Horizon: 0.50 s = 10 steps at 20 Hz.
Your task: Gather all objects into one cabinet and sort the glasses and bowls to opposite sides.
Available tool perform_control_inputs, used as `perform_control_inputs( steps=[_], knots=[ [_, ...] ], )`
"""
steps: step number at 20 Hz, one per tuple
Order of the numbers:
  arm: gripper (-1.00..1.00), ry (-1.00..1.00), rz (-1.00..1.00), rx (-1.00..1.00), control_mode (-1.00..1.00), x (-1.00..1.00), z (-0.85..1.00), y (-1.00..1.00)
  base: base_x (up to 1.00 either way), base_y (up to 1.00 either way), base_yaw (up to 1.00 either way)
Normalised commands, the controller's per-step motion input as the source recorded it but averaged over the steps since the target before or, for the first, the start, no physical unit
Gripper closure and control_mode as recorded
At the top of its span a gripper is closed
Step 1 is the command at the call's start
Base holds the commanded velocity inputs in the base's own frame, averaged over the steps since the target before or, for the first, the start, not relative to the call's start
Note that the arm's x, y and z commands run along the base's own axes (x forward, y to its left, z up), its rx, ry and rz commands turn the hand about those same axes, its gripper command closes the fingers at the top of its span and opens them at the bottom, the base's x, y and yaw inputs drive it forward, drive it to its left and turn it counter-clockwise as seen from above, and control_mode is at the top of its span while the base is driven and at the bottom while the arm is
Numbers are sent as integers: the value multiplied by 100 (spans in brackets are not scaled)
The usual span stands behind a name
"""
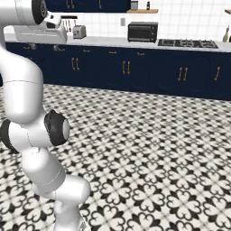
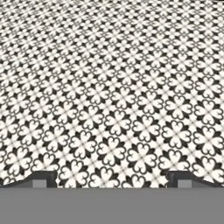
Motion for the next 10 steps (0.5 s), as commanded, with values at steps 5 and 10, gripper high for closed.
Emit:
perform_control_inputs(
  steps=[5, 10],
  knots=[
    [-100, 0, 0, 0, 100, 0, 0, 0, 70, -97, 21],
    [-100, 0, 0, 0, 100, 0, 0, 0, 100, -8, -7]
  ],
)
